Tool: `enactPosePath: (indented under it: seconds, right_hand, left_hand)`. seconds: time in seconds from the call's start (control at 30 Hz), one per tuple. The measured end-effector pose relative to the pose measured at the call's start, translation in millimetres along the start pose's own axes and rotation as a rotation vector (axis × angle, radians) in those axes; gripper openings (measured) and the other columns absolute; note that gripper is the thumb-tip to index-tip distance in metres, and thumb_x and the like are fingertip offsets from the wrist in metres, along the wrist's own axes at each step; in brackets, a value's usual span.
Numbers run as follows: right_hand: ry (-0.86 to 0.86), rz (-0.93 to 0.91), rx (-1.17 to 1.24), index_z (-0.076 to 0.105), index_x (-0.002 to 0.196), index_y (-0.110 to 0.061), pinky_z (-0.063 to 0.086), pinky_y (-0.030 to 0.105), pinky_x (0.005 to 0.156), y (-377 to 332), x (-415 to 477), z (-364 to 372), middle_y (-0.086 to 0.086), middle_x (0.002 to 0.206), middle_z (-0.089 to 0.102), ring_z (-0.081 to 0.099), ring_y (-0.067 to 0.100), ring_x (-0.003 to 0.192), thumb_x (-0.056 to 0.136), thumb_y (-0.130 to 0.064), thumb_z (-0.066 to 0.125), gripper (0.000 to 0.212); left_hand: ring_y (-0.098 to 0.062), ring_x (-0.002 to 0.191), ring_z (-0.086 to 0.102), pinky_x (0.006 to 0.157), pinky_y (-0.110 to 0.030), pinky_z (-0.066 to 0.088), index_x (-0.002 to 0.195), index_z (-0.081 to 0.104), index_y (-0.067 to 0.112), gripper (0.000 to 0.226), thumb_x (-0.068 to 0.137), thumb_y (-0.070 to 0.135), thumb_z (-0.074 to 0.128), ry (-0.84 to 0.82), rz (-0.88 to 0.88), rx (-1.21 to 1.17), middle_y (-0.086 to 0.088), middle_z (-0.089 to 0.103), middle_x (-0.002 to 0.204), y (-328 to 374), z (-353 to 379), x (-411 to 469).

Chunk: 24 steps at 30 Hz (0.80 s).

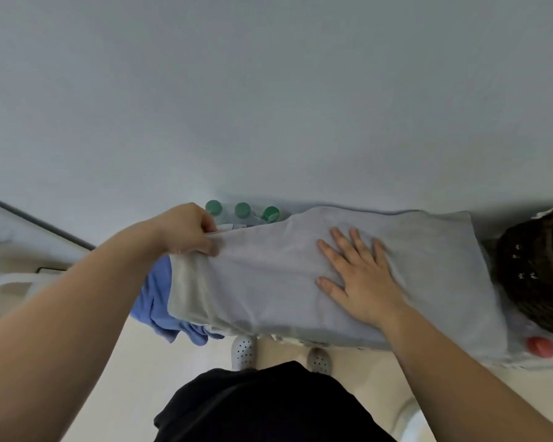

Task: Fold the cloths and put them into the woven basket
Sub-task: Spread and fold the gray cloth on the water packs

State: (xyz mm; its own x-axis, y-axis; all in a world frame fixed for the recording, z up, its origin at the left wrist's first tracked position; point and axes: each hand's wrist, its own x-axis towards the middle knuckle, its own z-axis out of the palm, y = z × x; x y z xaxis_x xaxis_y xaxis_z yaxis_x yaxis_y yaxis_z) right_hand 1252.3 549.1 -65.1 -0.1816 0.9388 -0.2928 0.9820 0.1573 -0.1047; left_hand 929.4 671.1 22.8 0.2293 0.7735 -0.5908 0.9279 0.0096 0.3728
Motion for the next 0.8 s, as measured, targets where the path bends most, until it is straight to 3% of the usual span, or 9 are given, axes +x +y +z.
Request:
enactPosePath:
  seconds: [0.1,0.23,0.37,0.43,0.5,0.57,0.67,0.73,0.8]
  right_hand:
    - [0.002,0.034,0.01,0.002,0.156,-0.044,-0.003,0.056,0.121,-3,1,-2,-0.012,0.166,-0.009,-0.01,0.022,0.153,0.085,-0.081,0.006,0.08]
    - [-0.006,0.176,0.058,0.014,0.154,-0.043,-0.004,0.057,0.121,-20,2,-12,-0.012,0.166,0.0,-0.005,0.023,0.153,0.084,-0.074,0.018,0.077]
    - [0.125,0.382,0.155,0.024,0.154,-0.032,0.003,0.056,0.121,-56,8,-20,0.0,0.167,0.006,0.004,0.026,0.153,0.087,-0.071,0.013,0.079]
    - [0.151,0.446,0.215,0.018,0.155,-0.036,-0.001,0.056,0.121,-73,13,-18,0.001,0.167,-0.002,-0.002,0.028,0.153,0.087,-0.073,0.011,0.078]
    - [0.113,0.485,0.24,0.008,0.155,-0.041,-0.007,0.057,0.119,-84,18,-13,0.0,0.166,-0.013,-0.011,0.029,0.152,0.085,-0.075,0.007,0.078]
    - [0.059,0.51,0.224,-0.001,0.155,-0.044,-0.011,0.058,0.119,-89,21,-5,0.0,0.165,-0.019,-0.017,0.03,0.151,0.082,-0.077,0.003,0.08]
    - [0.039,0.524,0.135,-0.009,0.154,-0.044,-0.008,0.061,0.118,-91,20,11,0.0,0.165,-0.02,-0.018,0.03,0.151,0.083,-0.076,0.004,0.079]
    - [0.069,0.528,0.09,-0.008,0.155,-0.043,-0.005,0.061,0.118,-91,19,16,0.0,0.166,-0.016,-0.014,0.031,0.151,0.086,-0.075,0.009,0.077]
    - [0.076,0.53,0.08,-0.008,0.155,-0.043,-0.005,0.06,0.119,-91,19,16,0.0,0.166,-0.015,-0.013,0.031,0.152,0.088,-0.074,0.012,0.076]
  left_hand:
    - [-0.014,0.061,0.054,0.059,-0.026,0.04,0.069,0.067,0.016,0.025,0.071,0.033,0.085,-0.111,0.041,-0.127,0.004,0.059,0.062,-9,-5,11]
    - [-0.019,0.07,0.061,0.066,-0.035,0.046,0.081,0.067,0.009,0.031,0.072,0.034,0.083,-0.205,0.111,-0.314,-0.007,0.066,0.075,-23,-5,17]
    - [-0.018,0.061,0.043,0.055,-0.031,0.032,0.071,0.048,0.019,0.044,0.069,0.043,0.085,-0.228,0.136,-0.446,-0.004,0.045,0.066,-29,2,21]
    - [-0.017,0.058,0.037,0.052,-0.028,0.027,0.072,0.048,0.019,0.039,0.081,0.043,0.078,-0.214,0.124,-0.504,-0.001,0.04,0.062,-29,7,25]
    - [-0.015,0.056,0.038,0.051,-0.026,0.03,0.078,0.055,0.018,0.024,0.09,0.031,0.071,-0.191,0.127,-0.547,0.001,0.045,0.059,-29,10,28]
    - [-0.018,0.062,0.046,0.058,-0.027,0.038,0.098,0.065,0.022,0.005,0.094,0.024,0.067,-0.167,0.117,-0.611,-0.004,0.055,0.065,-28,11,28]
    - [-0.013,0.071,0.057,0.063,-0.022,0.048,0.108,0.072,0.017,0.015,0.096,0.019,0.063,-0.12,0.096,-0.641,-0.008,0.069,0.085,-32,8,30]
    - [-0.009,0.058,0.054,0.051,-0.017,0.045,0.105,0.071,0.012,0.013,0.095,0.011,0.064,-0.127,0.097,-0.616,-0.006,0.066,0.073,-36,6,31]
    - [-0.018,0.053,0.053,0.052,-0.024,0.045,0.106,0.066,0.018,0.018,0.092,0.008,0.062,-0.08,0.109,-0.57,-0.009,0.063,0.064,-42,3,34]
